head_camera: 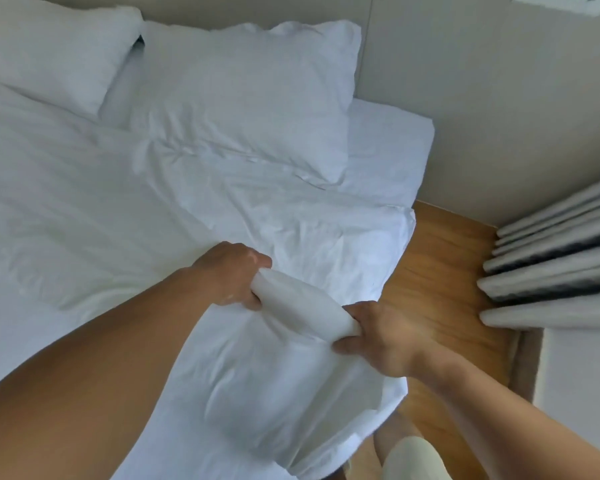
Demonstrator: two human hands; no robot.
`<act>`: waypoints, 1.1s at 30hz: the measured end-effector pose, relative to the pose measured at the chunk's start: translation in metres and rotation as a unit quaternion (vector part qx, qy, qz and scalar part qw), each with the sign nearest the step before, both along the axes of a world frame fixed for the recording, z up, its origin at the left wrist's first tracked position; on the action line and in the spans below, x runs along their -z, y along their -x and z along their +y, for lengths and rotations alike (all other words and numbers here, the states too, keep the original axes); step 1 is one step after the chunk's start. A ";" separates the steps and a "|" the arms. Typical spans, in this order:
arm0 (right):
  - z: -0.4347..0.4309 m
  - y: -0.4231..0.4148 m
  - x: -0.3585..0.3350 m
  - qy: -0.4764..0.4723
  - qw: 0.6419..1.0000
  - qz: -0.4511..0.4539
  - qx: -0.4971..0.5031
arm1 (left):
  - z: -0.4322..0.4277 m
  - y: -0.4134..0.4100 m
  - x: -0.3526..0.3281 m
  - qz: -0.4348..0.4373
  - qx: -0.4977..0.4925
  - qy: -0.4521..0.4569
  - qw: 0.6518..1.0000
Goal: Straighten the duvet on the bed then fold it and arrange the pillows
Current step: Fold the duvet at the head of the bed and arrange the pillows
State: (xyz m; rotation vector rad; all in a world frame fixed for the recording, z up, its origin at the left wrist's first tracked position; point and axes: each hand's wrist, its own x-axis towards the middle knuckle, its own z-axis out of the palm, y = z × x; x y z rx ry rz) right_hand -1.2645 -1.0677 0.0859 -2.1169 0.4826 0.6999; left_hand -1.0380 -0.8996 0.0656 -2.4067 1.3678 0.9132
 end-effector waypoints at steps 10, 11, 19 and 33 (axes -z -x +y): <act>-0.115 -0.041 0.032 -0.073 0.996 -0.033 0.037 | -0.106 -0.060 -0.006 0.045 -0.034 0.023 0.998; -0.137 -0.054 0.033 -0.076 0.996 -0.031 0.035 | -0.124 -0.070 -0.005 0.051 -0.046 0.036 0.997; -0.286 -0.154 0.102 -0.058 0.998 0.020 0.029 | -0.262 -0.145 0.081 0.023 -0.089 0.044 0.995; -0.303 -0.151 0.247 -0.086 0.982 0.160 -0.048 | -0.259 -0.140 0.234 0.030 -0.094 -0.036 0.994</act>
